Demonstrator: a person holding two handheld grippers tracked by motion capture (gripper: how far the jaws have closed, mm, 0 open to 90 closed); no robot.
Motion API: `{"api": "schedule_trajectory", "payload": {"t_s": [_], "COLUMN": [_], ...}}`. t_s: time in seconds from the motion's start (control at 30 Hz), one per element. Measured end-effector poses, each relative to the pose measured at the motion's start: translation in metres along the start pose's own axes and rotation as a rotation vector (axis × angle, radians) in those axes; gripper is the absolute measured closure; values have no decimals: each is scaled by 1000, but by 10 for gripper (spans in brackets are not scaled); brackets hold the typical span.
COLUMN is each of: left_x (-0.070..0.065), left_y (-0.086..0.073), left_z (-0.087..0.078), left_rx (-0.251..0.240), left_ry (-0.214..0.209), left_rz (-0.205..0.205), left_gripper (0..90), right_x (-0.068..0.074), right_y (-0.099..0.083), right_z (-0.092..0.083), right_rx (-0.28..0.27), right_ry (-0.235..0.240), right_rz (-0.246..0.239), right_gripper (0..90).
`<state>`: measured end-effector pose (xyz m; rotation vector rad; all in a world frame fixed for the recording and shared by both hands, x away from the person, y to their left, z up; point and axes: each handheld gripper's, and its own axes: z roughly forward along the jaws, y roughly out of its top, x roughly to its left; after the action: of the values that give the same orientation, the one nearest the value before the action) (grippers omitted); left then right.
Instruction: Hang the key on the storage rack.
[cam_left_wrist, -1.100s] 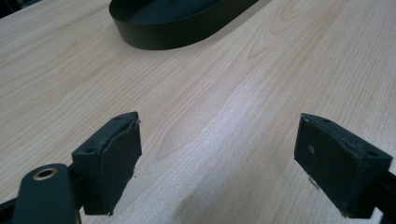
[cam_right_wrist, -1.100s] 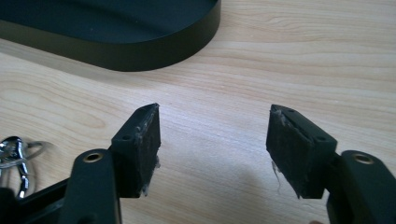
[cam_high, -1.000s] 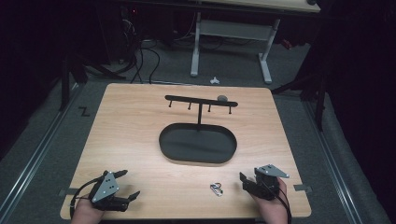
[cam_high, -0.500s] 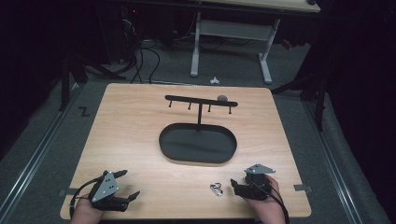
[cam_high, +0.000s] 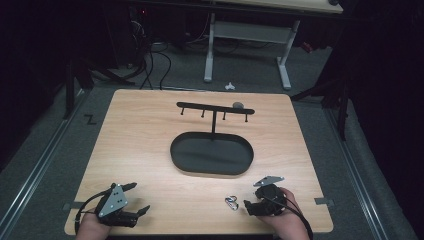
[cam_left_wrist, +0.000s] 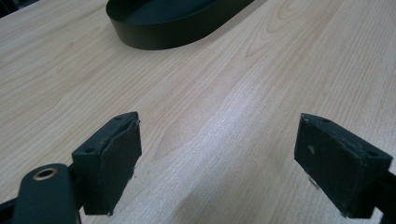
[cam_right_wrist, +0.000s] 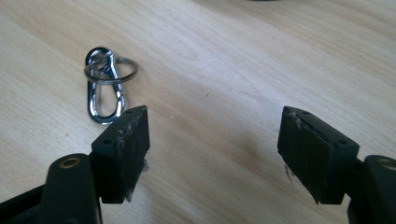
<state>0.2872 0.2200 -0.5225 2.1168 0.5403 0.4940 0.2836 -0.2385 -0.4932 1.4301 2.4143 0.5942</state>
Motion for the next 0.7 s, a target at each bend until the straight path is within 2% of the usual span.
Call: {"api": "schedule_trajectory", "payload": {"t_s": [0.13, 0.2, 0.33, 0.5, 0.7], "left_x": [0, 0, -1, -1, 0], "left_y": [0, 0, 0, 0, 0], "left_z": [0, 1, 1, 1, 1], "left_rx": [1, 2, 4, 7, 5], "left_ry": [-1, -1, -3, -4, -4], "left_rz": [-1, -1, 0, 0, -1], "left_gripper": [153, 154, 154, 154, 154], "right_x": [4, 9, 15, 21, 26], "right_y": [2, 3, 6, 12, 21], "right_z": [1, 3, 6, 7, 8], "right_rx": [27, 58, 86, 106, 112], "right_ry": [5, 10, 18, 29, 27], "right_rz": [-23, -56, -86, -130, -172], "right_gripper": [249, 250, 249, 260, 332]}}
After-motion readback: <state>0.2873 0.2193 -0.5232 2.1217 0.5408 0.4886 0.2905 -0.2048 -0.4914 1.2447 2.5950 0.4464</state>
